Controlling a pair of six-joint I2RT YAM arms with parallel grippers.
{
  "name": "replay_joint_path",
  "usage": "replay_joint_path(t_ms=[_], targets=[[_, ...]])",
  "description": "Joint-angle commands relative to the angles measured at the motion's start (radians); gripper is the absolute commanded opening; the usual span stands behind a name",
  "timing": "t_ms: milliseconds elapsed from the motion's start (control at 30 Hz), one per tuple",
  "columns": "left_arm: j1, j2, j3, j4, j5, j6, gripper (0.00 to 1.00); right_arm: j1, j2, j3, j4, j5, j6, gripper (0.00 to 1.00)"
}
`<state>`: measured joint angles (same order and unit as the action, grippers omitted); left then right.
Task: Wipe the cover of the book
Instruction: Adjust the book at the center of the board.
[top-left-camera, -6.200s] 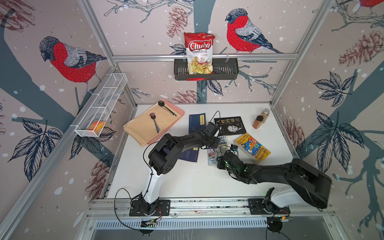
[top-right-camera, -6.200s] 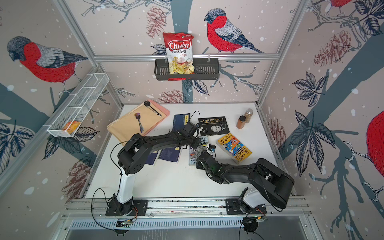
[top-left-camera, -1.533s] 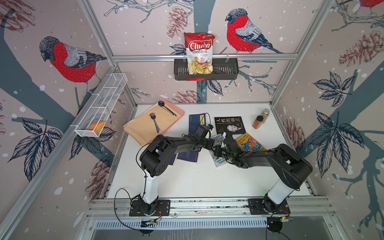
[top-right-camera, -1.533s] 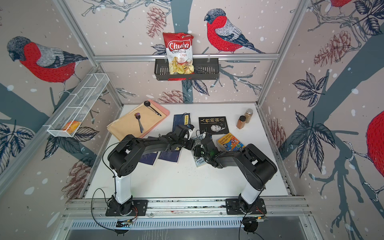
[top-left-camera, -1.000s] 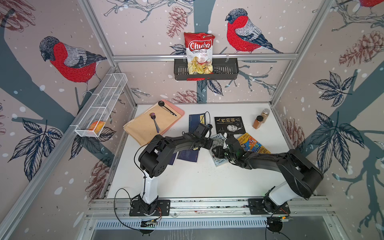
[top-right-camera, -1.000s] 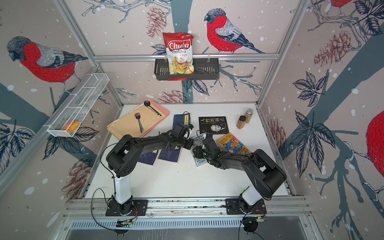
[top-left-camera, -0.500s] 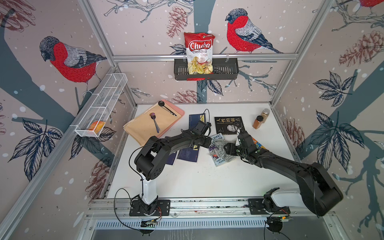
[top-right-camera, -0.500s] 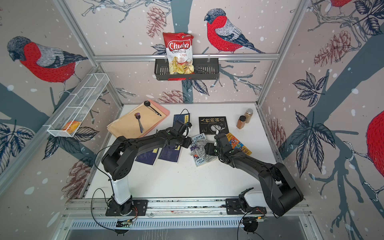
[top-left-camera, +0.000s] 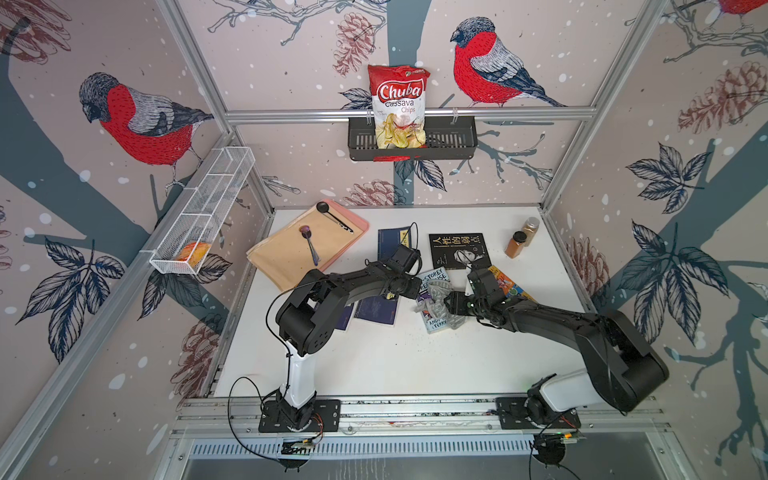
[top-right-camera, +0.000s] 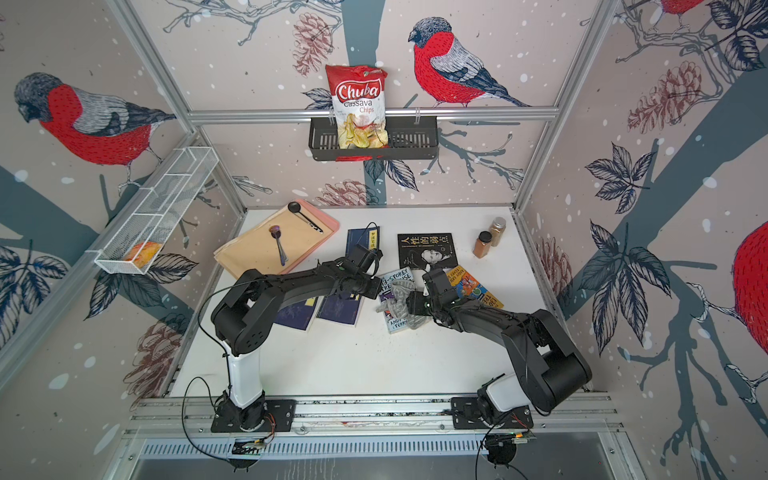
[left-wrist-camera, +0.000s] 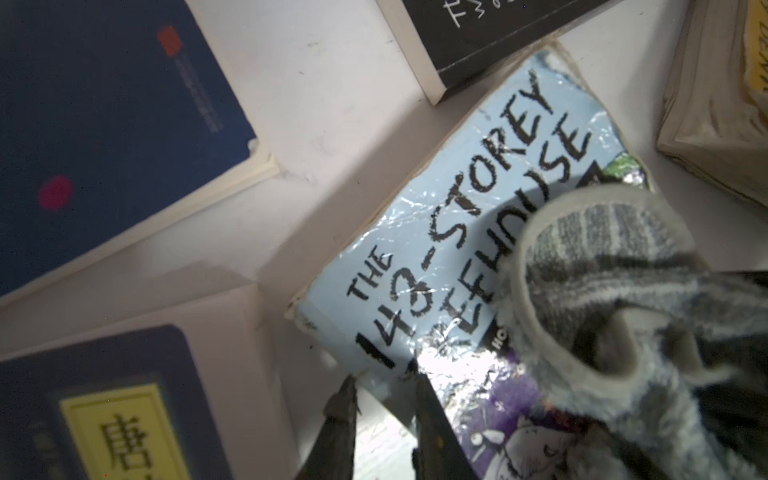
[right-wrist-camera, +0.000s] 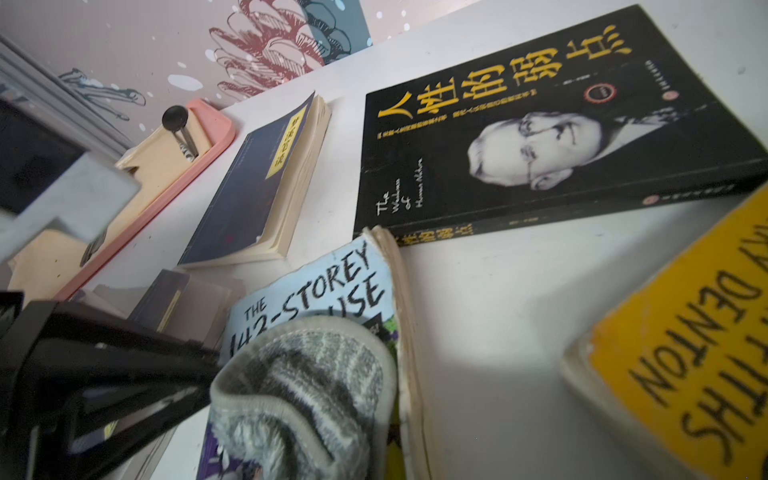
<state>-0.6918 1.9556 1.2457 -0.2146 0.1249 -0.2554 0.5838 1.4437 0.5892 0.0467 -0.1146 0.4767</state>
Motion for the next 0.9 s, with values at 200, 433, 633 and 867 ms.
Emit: replay_joint_path(t_ms=[200,433,633,867], targets=[[-0.011,-0.002,-0.031,-0.012,0.048,0.026,0.24,0.122,-0.131,-0.042,-0.094,0.101,0.095,0.64],[-0.011,-0.056,-0.037,-0.014,0.025,0.03,0.34,0.122,-0.223,0.078,-0.236,0.21,0.045,0.68],[-0.012,-0.134,-0.069,-0.022,0.0,0.025,0.38,0.147,-0.243,0.077,-0.235,0.119,0.043,0.66],[-0.012,-0.225,-0.15,-0.021,-0.002,0.015,0.4,0.181,-0.138,0.005,-0.158,0.039,0.063,0.6]])
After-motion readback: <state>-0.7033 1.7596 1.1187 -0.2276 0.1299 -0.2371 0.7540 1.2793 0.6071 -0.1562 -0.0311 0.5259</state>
